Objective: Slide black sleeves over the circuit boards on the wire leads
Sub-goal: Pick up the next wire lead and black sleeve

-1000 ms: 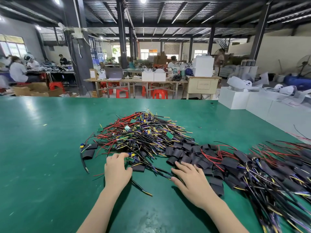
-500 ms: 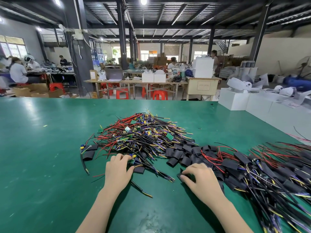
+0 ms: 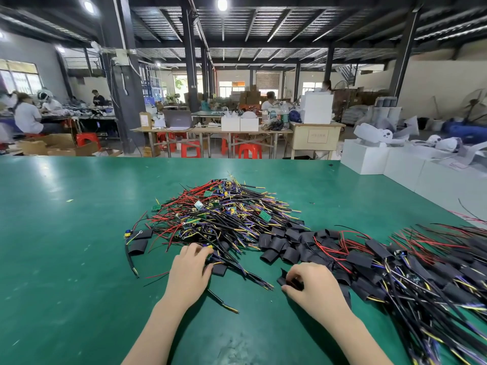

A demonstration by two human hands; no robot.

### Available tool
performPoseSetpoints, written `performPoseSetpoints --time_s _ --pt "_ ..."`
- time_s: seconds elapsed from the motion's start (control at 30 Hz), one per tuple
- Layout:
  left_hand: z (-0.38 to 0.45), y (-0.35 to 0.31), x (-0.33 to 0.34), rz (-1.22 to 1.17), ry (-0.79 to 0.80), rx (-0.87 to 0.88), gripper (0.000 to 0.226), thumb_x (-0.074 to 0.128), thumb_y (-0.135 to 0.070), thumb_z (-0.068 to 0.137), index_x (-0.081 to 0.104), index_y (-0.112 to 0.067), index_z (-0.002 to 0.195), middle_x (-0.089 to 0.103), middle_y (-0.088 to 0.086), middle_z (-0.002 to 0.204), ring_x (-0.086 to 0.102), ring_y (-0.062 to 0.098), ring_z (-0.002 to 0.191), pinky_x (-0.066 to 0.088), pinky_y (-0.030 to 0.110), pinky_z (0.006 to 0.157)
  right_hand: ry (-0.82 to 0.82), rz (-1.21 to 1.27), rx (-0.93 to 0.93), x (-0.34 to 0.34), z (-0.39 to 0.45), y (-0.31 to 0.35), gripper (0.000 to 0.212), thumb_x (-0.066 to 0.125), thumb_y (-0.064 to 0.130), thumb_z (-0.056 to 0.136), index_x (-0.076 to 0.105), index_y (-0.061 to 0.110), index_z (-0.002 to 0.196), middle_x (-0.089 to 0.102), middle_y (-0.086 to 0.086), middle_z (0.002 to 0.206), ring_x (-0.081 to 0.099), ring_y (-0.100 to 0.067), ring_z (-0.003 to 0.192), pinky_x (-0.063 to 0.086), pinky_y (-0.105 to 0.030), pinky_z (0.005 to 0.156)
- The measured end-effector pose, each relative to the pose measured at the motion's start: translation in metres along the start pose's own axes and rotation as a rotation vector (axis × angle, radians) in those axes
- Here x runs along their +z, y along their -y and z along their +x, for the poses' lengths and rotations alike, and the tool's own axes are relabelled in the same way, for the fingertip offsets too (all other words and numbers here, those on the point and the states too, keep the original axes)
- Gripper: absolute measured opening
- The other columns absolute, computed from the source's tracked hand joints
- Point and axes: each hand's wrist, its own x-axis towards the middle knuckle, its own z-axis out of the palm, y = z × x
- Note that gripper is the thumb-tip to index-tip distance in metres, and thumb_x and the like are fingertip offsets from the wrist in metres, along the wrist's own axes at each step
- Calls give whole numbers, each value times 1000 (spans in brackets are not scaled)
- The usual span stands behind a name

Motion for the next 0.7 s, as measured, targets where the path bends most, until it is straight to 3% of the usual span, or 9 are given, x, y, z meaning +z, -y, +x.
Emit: performPoseSetpoints --time_s 0.1,0.17,0.3,0.4,0.5,0.57,0.7 --pt "0 -1 0 -70 -38 30 33 61 -28 92 60 -22 125 55 0 117 46 24 110 38 32 89 -23 13 34 0 -1 -2 38 62 52 80 58 29 110 58 12 108 51 -12 107 39 -25 88" --pt "1 -2 0 -63 -64 19 37 58 -28 94 57 -20 130 54 0 126 45 23 117 38 32 94 -26 41 64 -1 -1 -3 46 65 54 77 58 28 115 57 10 110 50 -13 109 40 -25 89" --pt "2 -1 6 -25 7 -28 44 41 -31 102 41 -22 145 40 -3 149 36 19 134 33 32 105 11 30 69 -2 0 -2 37 63 53 79 65 27 106 56 8 94 53 -15 100 39 -26 77" --pt "3 2 7 -37 12 -47 40 44 -26 101 47 -20 141 49 0 141 46 24 123 37 35 98 31 -27 56 -1 0 -1 31 58 52 82 66 28 98 49 10 86 51 -15 98 34 -28 71" --pt "4 4 6 -79 -19 -73 38 49 -16 99 54 -14 136 56 7 125 51 29 107 41 37 87 32 -13 64 0 -1 -1 34 58 54 81 67 28 102 52 9 88 50 -15 98 39 -27 74" --pt "5 5 6 -71 -13 -87 38 50 -14 98 56 -13 135 57 10 122 51 30 106 40 37 87 27 19 71 0 -1 -1 38 60 56 79 68 29 105 52 9 89 50 -15 99 41 -27 75" --pt "4 5 6 -29 4 -85 36 49 -16 97 53 -18 133 38 8 149 42 29 125 38 38 95 26 28 68 0 -1 -1 40 60 56 80 68 28 107 54 8 92 49 -14 100 42 -26 77"
